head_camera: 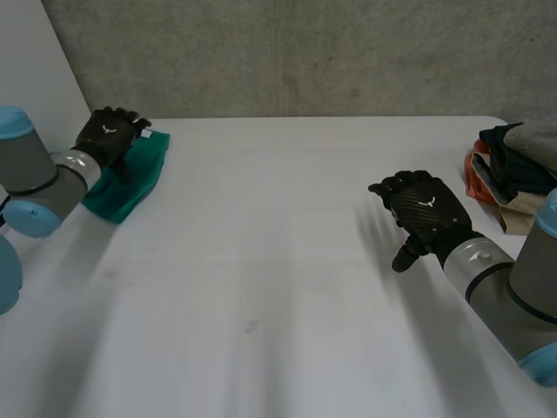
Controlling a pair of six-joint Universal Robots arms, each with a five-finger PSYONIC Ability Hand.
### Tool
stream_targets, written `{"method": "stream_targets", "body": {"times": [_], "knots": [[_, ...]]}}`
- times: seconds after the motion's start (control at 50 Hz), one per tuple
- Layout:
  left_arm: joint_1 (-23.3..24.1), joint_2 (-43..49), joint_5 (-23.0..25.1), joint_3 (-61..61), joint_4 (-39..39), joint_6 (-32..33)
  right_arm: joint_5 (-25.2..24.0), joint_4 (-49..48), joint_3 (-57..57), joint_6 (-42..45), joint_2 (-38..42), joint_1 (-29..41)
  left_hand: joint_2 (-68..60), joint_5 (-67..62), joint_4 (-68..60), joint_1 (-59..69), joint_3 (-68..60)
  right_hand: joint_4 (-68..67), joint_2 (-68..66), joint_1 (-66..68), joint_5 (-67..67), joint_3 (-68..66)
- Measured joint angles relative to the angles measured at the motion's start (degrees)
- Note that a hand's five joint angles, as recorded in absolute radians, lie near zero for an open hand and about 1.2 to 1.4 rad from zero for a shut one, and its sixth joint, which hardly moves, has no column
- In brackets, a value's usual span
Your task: Fold the laundry.
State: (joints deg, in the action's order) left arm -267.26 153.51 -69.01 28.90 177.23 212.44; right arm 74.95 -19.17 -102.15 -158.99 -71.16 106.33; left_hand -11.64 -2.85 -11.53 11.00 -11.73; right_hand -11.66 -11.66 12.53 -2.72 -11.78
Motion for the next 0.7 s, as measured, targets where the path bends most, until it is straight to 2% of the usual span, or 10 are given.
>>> {"method": "stream_targets", "body": {"times": [0.1, 0.18, 0.36, 0.46, 0.6, 0.7], "knots": [[-1.6, 4.7, -1.2, -8.0, -7.4, 4.5, 0.1, 0.1, 0.0, 0.7, 0.1, -0.1, 0.0, 0.0, 0.0, 0.0, 0.0, 0.0, 0.0, 0.0, 0.0, 0.0], [-2.3, 6.9, -1.1, -10.3, -9.1, 7.2, 0.2, -0.1, 0.0, 1.1, 0.3, -0.2, 0.0, 0.0, 0.0, 0.0, 0.0, 0.0, 0.0, 0.0, 0.0, 0.0], [-2.7, 8.9, 0.7, -9.5, -5.2, 9.3, 0.6, 0.0, 0.1, 1.7, 1.2, -0.4, -0.2, -0.2, -0.1, 0.2, -0.3, 0.0, 0.0, 0.0, 0.0, 0.0], [-2.9, 9.7, 1.6, -9.3, -3.1, 9.3, 0.8, 0.0, 0.0, 2.1, 1.4, -0.4, -12.3, -11.2, -12.4, 13.9, -12.0, 0.0, 0.0, 0.0, 0.0, 0.0], [-3.1, 10.8, 3.0, -9.6, -1.8, 9.3, 1.2, -0.1, -0.2, 2.6, 1.5, -0.6, -20.8, -19.4, -21.0, 21.9, -20.7, 0.0, 0.0, 0.0, 0.0, 0.0], [-3.1, 11.5, 3.3, -10.0, -1.5, 9.4, 1.3, 0.0, -0.2, 2.7, 1.6, -0.7, -21.3, -19.9, -21.7, 22.3, -21.2, 0.0, 0.0, 0.0, 0.0, 0.0]]}}
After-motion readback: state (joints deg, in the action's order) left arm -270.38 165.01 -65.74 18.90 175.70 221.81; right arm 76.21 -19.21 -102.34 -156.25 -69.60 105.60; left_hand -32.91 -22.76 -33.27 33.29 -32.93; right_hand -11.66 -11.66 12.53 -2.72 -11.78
